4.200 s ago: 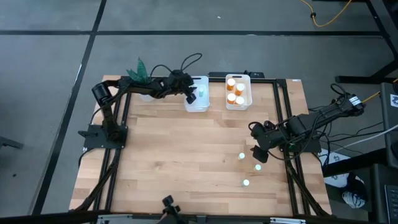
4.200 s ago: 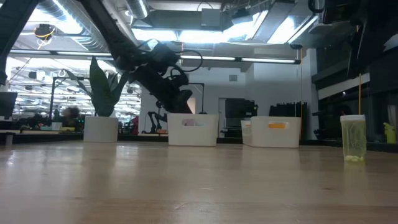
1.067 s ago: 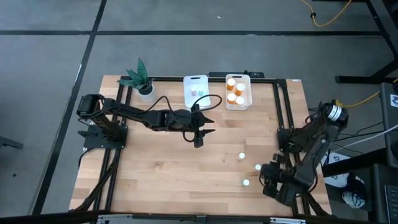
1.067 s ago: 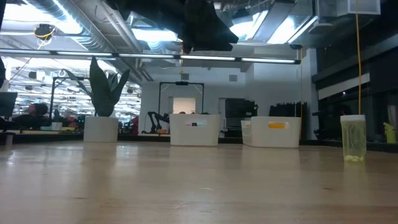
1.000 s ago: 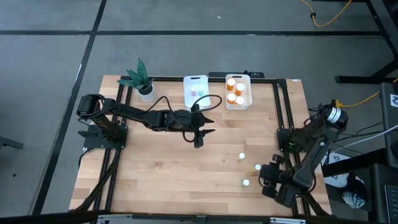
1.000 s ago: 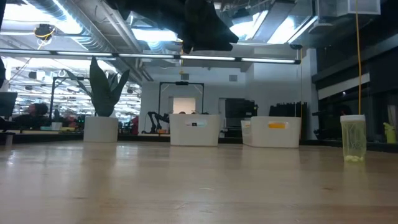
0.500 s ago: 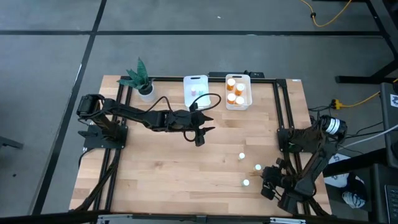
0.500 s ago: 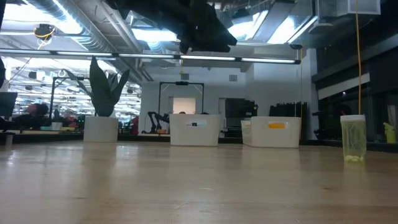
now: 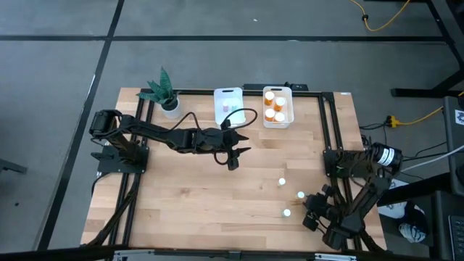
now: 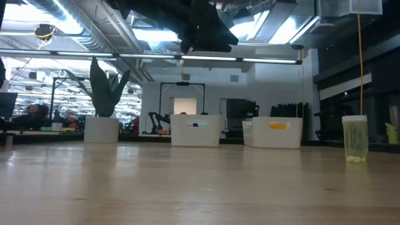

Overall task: Pick and place medicine bottles into bin by pill shape (circle, oval)
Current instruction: Put the small yellow tablet bottle into the left white bin

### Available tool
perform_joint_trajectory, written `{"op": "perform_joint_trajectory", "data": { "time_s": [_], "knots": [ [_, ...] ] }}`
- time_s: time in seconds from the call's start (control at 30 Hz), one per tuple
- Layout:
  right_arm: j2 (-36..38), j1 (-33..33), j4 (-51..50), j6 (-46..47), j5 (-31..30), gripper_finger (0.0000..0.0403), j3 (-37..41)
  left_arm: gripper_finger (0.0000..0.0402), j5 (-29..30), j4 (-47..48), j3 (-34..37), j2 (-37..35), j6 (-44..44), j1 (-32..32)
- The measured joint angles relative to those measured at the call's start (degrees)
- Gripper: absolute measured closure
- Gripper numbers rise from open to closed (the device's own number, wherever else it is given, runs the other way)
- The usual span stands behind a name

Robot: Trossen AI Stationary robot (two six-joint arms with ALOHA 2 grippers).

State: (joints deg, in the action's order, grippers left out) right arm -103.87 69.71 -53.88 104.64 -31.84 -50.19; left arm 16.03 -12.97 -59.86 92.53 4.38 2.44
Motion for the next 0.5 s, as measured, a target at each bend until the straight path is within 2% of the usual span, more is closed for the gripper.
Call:
{"op": "perform_joint_trajectory", "data": {
  "time_s": [0.37, 0.5],
  "knots": [
    [-0.3, -1.1, 0.2, -2.0, -5.5, 0.0261, 0.0, 0.0233, 0.0, 0.0, 0.0, 0.0, -0.4, -0.7],
    [-0.3, -2.3, 1.2, -5.6, -7.2, 0.0261, 0.0, 0.0233, 0.0, 0.0, 0.0, 0.0, -0.4, -0.7]
  ]
}}
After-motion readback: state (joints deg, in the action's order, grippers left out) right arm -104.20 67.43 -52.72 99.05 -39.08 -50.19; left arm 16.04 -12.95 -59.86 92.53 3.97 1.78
